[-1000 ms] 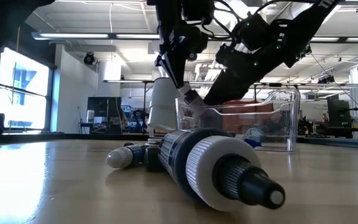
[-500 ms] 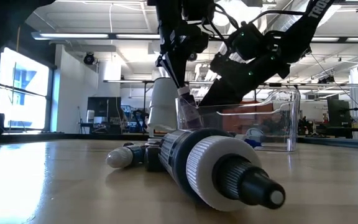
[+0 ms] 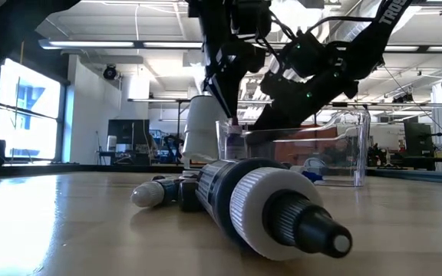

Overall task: Pick & Place food coloring
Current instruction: Put the large purple food coloring bottle into the transparent container, then put the large blue food coloring bottle into the transparent container

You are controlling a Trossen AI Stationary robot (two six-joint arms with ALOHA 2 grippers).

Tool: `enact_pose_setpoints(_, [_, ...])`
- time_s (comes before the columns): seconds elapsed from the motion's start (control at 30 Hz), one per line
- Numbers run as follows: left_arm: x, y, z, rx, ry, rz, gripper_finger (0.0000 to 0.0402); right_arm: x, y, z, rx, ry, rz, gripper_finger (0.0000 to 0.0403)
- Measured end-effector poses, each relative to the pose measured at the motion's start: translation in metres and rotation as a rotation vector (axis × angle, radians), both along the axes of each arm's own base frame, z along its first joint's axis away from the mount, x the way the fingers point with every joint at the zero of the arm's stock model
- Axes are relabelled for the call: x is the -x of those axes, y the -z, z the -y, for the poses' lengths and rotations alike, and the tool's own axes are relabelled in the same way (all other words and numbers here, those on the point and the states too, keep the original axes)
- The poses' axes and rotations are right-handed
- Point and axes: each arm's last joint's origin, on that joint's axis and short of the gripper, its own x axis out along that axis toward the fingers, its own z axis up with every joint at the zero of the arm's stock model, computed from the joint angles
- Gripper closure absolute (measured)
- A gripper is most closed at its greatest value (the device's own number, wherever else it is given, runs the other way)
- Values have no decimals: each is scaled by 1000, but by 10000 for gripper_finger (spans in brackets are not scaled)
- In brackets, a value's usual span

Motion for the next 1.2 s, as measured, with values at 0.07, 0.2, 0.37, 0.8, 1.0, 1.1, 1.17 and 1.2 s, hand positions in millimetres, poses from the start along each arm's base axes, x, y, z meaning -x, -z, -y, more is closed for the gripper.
enact_pose_setpoints(0.07, [1, -4, 0, 1, -3, 1, 308, 0, 1, 0, -1, -2, -7, 245])
enact_pose_setpoints(0.2, [1, -14, 1, 5, 1, 17, 308, 1, -2, -1, -14, -21, 4, 245])
enact_pose_setpoints(0.37, [11, -42, 3, 14, 3, -5, 307, 11, -21, -5, -28, -34, -11, 245])
enact_pose_setpoints(0.8, [78, -121, 54, -19, -88, 43, 307, 56, -107, -28, -104, 24, 213, 245])
enact_pose_setpoints(1.0, [128, -140, 97, -183, -141, 103, 307, 54, -108, -30, -48, 120, 218, 245])
enact_pose_setpoints(1.1, [152, -131, 116, -265, -207, 122, 307, 52, -103, -28, 35, 149, 180, 245])
enact_pose_setpoints(1.17, [168, -121, 126, -276, -260, 142, 307, 49, -100, -27, 91, 140, 165, 245])
enact_pose_setpoints(1.2, [175, -115, 131, -272, -286, 151, 307, 49, -100, -27, 118, 131, 161, 245])
